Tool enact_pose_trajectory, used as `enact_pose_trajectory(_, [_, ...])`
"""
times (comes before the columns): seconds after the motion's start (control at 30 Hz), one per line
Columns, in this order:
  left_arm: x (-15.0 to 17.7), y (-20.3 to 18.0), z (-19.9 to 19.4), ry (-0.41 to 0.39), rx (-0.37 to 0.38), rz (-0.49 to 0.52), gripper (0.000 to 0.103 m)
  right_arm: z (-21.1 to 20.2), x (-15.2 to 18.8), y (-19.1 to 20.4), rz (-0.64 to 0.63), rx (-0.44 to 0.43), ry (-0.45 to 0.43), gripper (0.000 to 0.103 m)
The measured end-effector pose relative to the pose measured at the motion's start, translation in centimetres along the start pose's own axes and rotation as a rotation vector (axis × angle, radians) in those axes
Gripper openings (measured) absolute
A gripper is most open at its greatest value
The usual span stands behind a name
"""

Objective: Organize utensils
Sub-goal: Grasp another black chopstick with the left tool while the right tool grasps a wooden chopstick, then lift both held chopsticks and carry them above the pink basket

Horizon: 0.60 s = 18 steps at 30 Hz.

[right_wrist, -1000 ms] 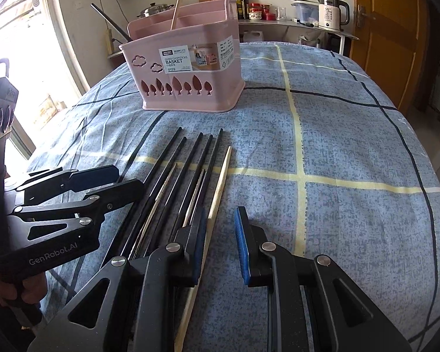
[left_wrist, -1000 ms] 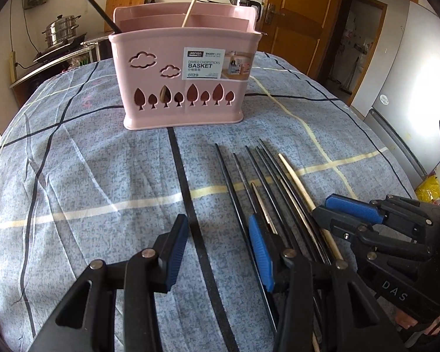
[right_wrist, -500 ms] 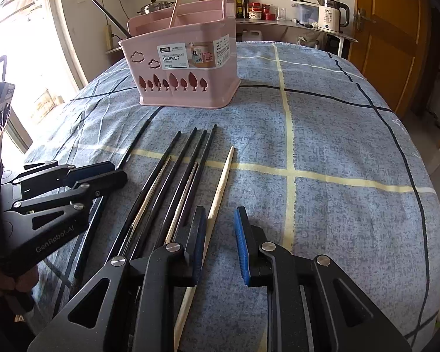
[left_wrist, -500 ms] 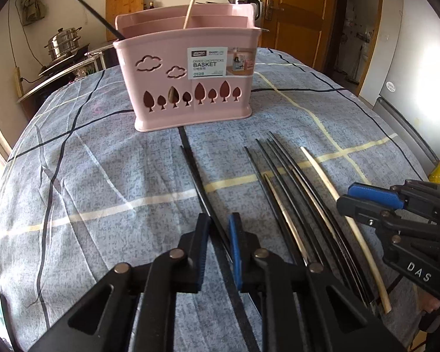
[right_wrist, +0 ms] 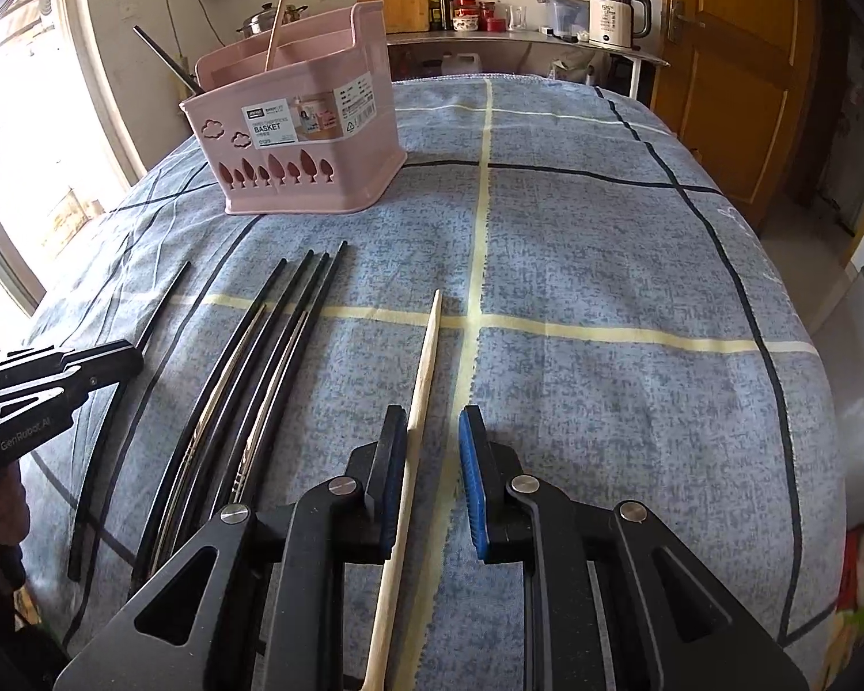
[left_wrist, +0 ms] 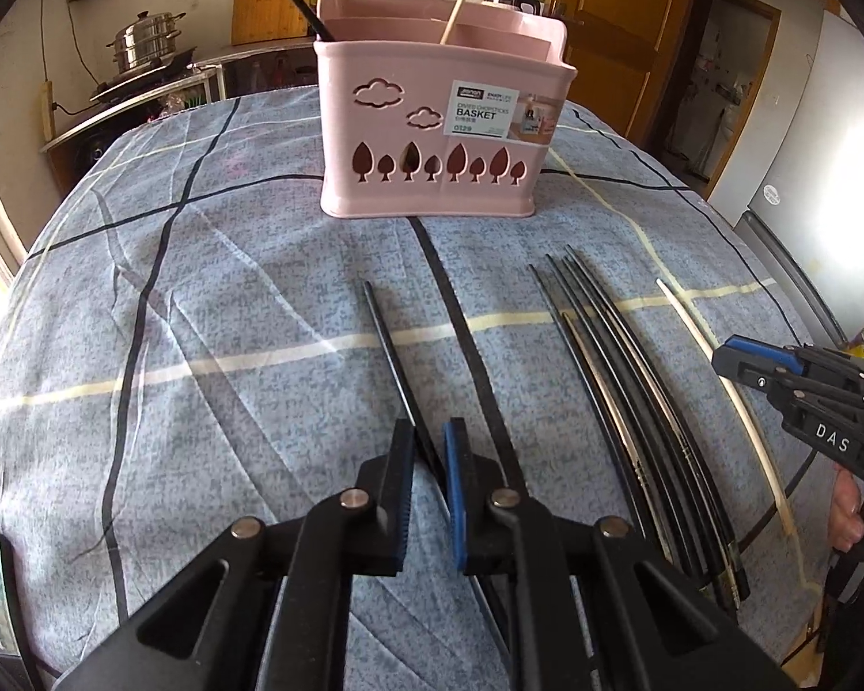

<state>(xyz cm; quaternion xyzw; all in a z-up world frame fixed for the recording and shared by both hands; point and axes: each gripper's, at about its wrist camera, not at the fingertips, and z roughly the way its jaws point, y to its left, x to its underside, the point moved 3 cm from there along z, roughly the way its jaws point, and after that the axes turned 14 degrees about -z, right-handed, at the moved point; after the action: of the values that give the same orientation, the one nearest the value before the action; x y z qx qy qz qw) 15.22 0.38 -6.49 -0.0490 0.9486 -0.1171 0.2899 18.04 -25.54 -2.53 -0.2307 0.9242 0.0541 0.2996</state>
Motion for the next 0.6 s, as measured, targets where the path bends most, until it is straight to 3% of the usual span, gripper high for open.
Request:
enact_pose_trajectory(0.47, [-4.7, 0.2, 3.4, 0.041, 0.021, -0.062, 0.012, 3.3, -3.8, -0.7, 0.004, -0.011, 0.032, 0.019])
enact_pose_trajectory(0.6, [-5.1, -0.4, 4.0, 0.039, 0.007, -0.037, 0.012, 3.8, -4.5, -0.6, 0.002, -0.005, 0.039, 0.018])
